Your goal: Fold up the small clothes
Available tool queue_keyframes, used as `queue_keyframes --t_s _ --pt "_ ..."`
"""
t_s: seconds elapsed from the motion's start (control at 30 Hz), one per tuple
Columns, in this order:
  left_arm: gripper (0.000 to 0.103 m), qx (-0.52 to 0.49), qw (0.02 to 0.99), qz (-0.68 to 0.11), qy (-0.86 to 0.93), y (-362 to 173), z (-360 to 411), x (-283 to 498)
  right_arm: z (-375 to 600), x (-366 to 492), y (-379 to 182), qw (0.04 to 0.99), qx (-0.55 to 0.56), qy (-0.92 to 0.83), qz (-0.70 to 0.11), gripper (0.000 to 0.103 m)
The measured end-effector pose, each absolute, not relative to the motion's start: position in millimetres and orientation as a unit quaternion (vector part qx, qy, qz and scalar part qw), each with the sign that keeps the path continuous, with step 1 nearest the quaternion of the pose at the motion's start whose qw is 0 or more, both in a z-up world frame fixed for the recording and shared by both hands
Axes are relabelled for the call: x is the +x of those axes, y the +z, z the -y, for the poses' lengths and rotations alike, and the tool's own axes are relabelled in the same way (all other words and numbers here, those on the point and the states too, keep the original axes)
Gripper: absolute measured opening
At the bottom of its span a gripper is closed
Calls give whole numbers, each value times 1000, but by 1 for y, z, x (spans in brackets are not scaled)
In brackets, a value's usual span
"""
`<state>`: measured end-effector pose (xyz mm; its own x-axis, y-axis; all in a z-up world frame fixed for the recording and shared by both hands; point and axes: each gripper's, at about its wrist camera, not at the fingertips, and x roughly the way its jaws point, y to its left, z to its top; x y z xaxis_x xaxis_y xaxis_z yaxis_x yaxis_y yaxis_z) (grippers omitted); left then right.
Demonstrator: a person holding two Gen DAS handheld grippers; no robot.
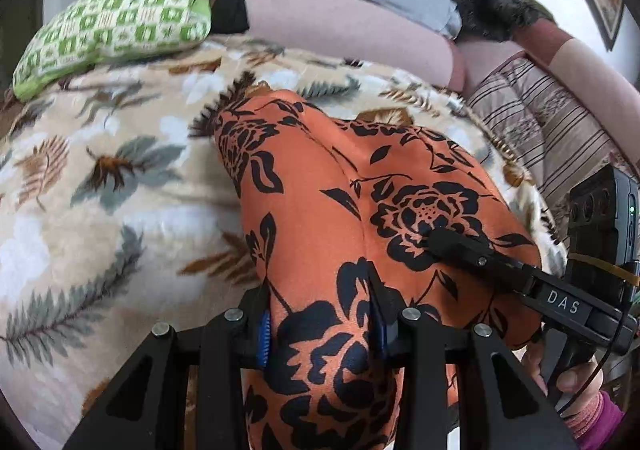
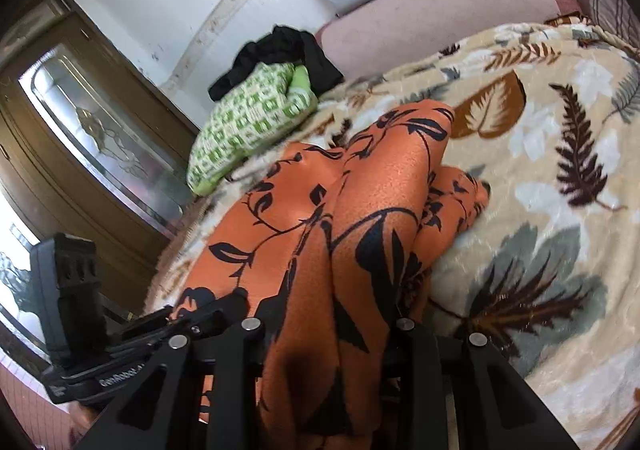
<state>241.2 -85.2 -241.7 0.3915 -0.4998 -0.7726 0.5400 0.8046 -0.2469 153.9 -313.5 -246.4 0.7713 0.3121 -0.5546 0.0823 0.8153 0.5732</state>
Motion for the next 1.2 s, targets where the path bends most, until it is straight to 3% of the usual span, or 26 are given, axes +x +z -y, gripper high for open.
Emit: queue_keyframes --t_s 0.13,0.2,0.3,0.37,0.4,0.53,0.7,0.77,0.83,1.2 --pt "43 34 830 -470 -298 -258 86 241 318 159 -271 881 303 55 -358 31" --pt "52 44 832 -471 -290 -262 87 240 322 160 -282 874 308 53 -371 32" --pt "62 55 831 -484 -269 -269 86 241 326 161 -291 866 312 46 -387 39" --pt "67 49 831 -490 -259 -270 81 240 328 159 -291 858 316 36 -403 59" --pt "67 45 834 -489 -253 -267 77 238 330 158 -289 857 314 25 -407 59" --pt "67 63 860 -452 -227 -244 70 228 346 138 -268 864 321 0 -388 59" --pt "68 94 905 -365 -196 -200 75 225 353 112 -219 909 280 -22 -308 58" --pt "68 103 905 -363 -196 -195 85 240 345 118 -205 918 255 -13 -303 36" --pt "68 113 904 -368 -188 -200 96 254 337 131 -200 919 243 -1 -310 36" --pt "70 161 891 -402 -137 -266 103 294 327 176 -277 871 263 -13 -415 36"
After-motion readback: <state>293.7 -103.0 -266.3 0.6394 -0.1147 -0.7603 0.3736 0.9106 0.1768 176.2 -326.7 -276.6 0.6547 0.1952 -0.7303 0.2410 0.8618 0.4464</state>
